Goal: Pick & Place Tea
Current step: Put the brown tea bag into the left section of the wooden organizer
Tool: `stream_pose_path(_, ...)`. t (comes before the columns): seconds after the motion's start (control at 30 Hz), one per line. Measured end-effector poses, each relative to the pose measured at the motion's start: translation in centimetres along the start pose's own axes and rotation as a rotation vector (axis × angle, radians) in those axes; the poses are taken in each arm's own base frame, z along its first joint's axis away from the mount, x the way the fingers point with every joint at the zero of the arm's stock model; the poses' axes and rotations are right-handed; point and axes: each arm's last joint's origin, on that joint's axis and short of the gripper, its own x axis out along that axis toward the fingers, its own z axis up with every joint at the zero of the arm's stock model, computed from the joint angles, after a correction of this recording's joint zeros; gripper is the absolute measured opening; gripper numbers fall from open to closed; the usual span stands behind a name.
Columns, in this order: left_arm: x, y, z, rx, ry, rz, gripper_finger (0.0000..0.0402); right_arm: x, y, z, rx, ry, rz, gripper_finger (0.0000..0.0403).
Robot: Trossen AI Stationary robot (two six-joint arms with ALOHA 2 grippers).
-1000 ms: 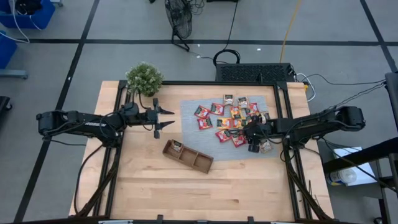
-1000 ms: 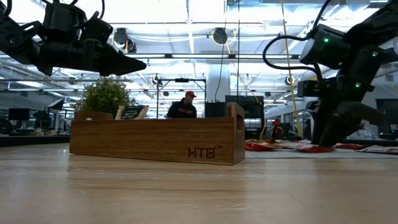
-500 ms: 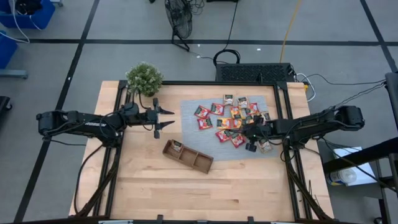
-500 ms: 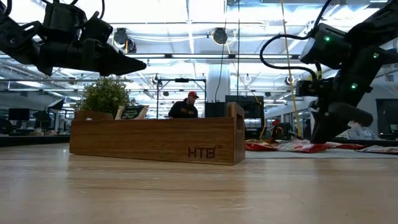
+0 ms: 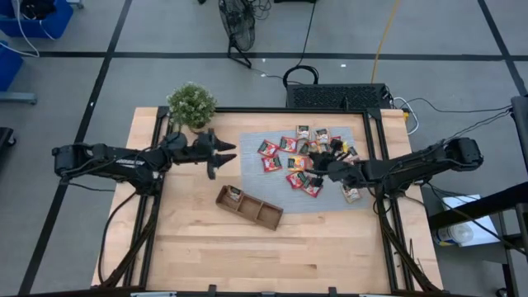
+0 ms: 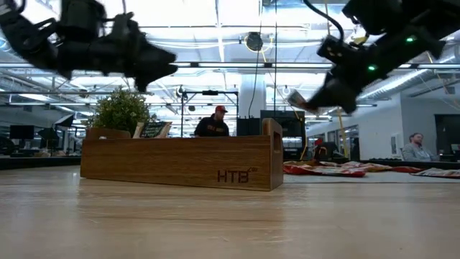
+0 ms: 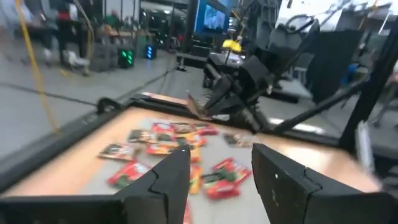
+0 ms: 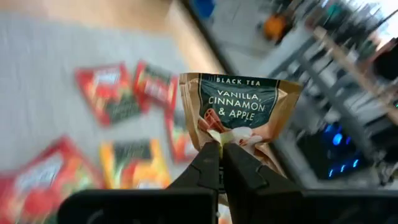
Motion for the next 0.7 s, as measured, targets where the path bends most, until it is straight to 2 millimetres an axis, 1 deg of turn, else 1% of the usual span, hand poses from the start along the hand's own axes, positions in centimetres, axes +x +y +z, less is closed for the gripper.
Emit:
stream_pose_path(0.13,3.9,-0.6,0.9,-0.044,0.084,-0.046,0.0175,1.3,0.6,1.1,-0.029,-0.111,-0.044,0.0001)
stream_pose_path(0.23,7.0,-0.9,2.1,-0.031,0.085,-0.072,0.0175,2.1,1.3,1.4,-0.064,-0.159,-0.067,0.0001)
stream_pose_path(0.33,9.5,-0.9,2.9,-0.033,0.106,-0.077,0.0175,2.7,1.9,1.3,-0.083,-0.172,-0.076,0.0000)
stream_pose_path(0.4,10.8,-0.6,3.3,-0.037,0.123,-0.068,0.0175,3.0,2.1,1.2,-0.074,-0.181,-0.080,0.0000)
stream_pose_path(0.5,12.3,-0.1,3.3,-0.056,0.155,-0.050,0.0175,3.1,2.1,1.4,-0.044,-0.209,-0.091,0.0000)
stream_pose_path(0.7,15.1,0.5,2.1,-0.089,0.188,-0.031,0.0175,3.1,2.0,1.8,-0.039,-0.246,-0.110,0.0000)
